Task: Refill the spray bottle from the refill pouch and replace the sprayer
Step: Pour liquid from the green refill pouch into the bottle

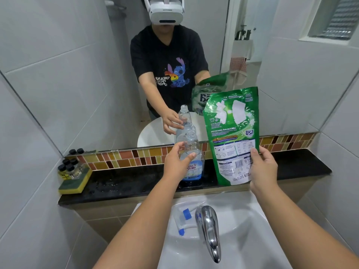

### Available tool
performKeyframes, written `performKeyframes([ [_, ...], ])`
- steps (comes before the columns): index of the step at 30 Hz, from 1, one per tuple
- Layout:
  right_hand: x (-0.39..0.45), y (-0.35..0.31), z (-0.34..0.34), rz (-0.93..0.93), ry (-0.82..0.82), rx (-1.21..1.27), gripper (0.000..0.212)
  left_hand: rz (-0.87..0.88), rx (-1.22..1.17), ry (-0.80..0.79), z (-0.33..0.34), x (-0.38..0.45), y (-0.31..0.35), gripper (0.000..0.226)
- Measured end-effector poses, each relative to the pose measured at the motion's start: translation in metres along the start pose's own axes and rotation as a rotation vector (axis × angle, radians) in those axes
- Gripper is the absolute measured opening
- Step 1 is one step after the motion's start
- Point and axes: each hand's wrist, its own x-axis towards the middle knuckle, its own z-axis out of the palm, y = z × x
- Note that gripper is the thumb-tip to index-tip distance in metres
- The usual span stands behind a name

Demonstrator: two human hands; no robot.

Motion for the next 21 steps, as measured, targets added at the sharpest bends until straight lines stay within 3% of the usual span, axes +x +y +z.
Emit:
performKeyframes([
  [6,0.006,0.0,-0.001,0.151,-0.038,0.056,0.019,0.011,0.014,0.007,-0.001,-0.001,0.0,0.05],
  [15,0.038,-0.014,-0.016,-0.011,-0.102,-0.077,0.019,-0.011,-0.006,0.021,0.003,-0.004,0.001,0.047],
  [21,0.062,0.006,-0.018,0.054,-0.111,-0.015,0.025,-0.018,-0.025,0.042,0.004,-0.008,0.001,0.042],
])
